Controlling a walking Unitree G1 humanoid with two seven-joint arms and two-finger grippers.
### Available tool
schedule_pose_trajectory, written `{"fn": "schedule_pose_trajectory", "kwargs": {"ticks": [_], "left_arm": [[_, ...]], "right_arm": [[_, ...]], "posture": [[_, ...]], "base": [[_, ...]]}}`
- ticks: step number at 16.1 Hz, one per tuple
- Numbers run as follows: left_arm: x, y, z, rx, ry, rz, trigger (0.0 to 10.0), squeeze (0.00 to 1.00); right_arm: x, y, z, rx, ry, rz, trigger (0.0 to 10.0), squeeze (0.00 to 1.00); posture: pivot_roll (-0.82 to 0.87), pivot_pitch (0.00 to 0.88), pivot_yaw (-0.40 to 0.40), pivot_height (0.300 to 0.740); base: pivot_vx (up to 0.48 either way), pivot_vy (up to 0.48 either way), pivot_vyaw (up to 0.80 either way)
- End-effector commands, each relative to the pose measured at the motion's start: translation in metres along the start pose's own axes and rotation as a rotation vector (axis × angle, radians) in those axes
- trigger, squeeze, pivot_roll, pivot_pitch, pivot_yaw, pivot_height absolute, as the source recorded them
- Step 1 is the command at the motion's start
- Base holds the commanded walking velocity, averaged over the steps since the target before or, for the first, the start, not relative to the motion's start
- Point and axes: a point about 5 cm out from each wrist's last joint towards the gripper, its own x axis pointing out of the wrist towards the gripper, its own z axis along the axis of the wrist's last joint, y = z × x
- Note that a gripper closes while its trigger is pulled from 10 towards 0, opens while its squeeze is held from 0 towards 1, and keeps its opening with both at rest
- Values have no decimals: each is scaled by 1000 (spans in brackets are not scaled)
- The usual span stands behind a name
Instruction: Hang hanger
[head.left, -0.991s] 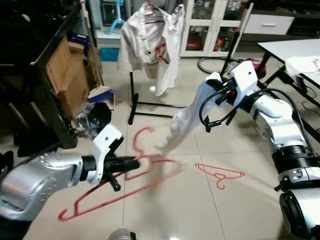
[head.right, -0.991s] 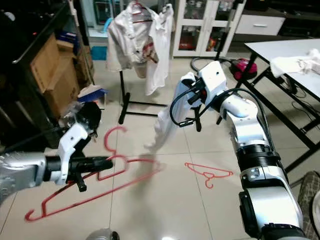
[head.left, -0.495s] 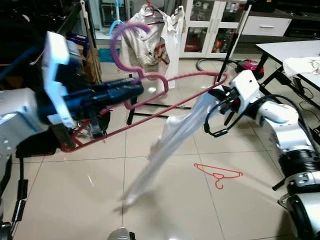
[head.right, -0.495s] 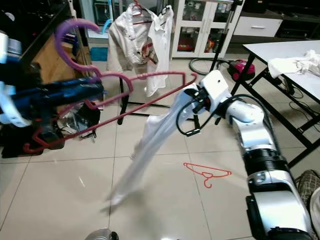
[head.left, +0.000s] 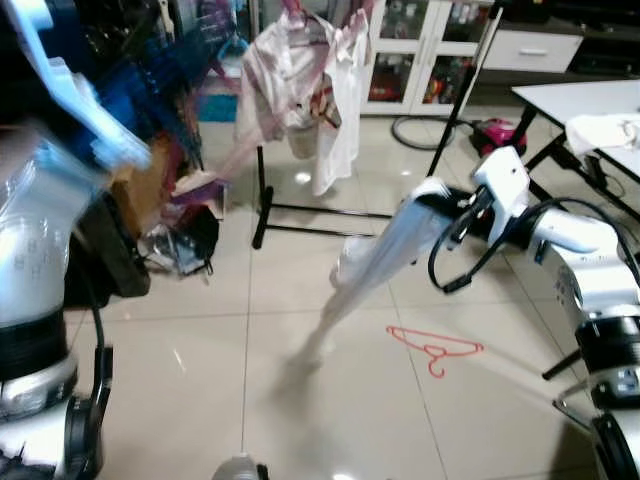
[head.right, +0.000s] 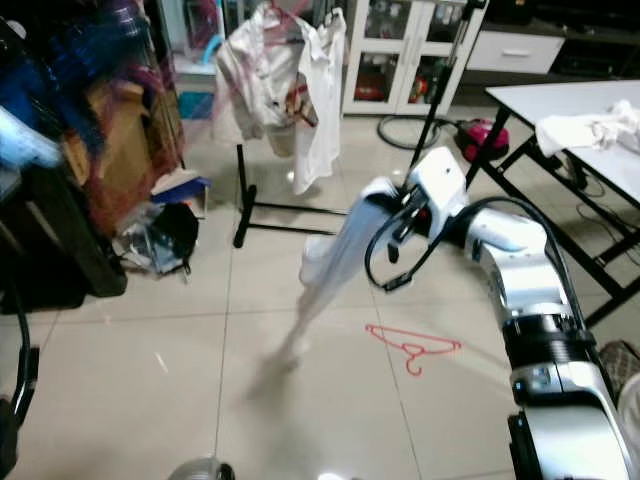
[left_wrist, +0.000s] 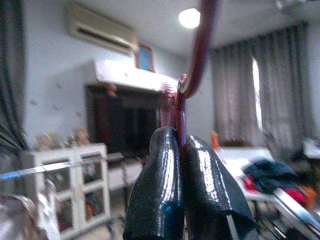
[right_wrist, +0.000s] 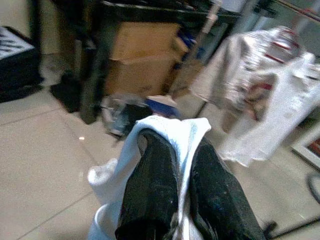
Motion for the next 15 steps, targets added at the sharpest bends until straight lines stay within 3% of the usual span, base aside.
{"fn": "schedule_pose_trajectory", "kwargs": {"ticks": [1,3,6,11,15], "left_arm": [[6,9,6,2,-84,43,10000,0],[17,23,6,-56,-201,102,10000,0],[34,35,-14,-264,-334,181,10000,0],[54,28,-24,-379,-473,172,10000,0],[60,27,-32,-415,-514,178,10000,0]], "right_arm": [[-4,-1,15,-21,-34,38,10000,0],[-5,5,33,-5,-89,94,10000,0],[-2,11,72,8,-216,109,10000,0],[5,8,99,-18,-240,34,10000,0],[4,9,126,5,-308,19,10000,0]], "posture": [[40,0,-55,740],[35,0,-56,740],[-4,0,-45,740],[-43,0,-60,740],[-56,0,-72,740]], "base": [[0,0,0],[0,0,0],[0,0,0],[0,0,0],[0,0,0]]}}
